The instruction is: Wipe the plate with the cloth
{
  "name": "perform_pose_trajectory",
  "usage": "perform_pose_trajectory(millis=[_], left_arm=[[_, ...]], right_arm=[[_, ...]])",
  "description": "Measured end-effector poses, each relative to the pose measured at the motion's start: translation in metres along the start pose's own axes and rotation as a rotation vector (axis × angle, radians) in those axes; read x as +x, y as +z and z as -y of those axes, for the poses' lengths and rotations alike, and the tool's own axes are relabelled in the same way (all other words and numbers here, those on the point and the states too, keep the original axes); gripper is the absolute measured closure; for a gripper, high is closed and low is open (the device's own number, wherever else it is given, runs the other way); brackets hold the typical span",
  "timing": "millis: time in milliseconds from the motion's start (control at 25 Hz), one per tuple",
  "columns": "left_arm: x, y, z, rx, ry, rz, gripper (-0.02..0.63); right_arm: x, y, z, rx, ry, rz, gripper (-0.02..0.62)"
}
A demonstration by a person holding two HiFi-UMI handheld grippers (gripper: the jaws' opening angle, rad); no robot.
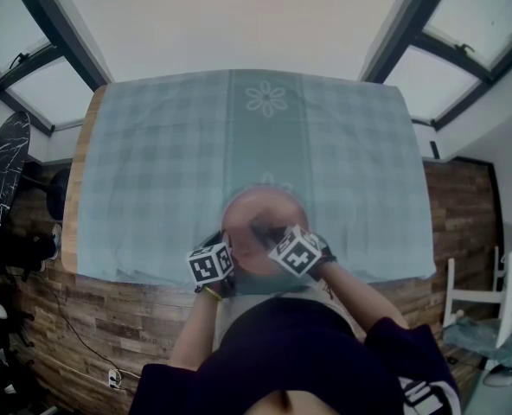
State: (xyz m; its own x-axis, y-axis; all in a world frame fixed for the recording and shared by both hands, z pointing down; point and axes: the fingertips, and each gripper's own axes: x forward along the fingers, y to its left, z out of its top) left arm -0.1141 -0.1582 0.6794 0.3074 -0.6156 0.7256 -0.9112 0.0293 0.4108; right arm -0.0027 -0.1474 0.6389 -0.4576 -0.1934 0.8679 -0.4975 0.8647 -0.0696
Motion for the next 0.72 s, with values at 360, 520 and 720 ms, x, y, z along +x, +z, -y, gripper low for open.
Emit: perform_pose_trajectory(millis=[360, 520, 720], left_arm=[[0.000, 0.000, 0.000, 0.001, -0.005, -0.006, 0.574], [0.000, 0.000, -0.001, 0.000, -0.006, -0.007, 0.574], [0.000, 0.000, -0.001, -0.005, -0.007, -0.002, 0.574]], right_arm=[[-0.006, -0.020, 0.062, -0.012, -0.155, -0.056, 0.561], [-0.003, -0.031, 0.071, -0.003, -0.191, -0.083, 0.561], [0.000, -0.041, 0.070, -0.036, -0.200, -0.131, 0.561]])
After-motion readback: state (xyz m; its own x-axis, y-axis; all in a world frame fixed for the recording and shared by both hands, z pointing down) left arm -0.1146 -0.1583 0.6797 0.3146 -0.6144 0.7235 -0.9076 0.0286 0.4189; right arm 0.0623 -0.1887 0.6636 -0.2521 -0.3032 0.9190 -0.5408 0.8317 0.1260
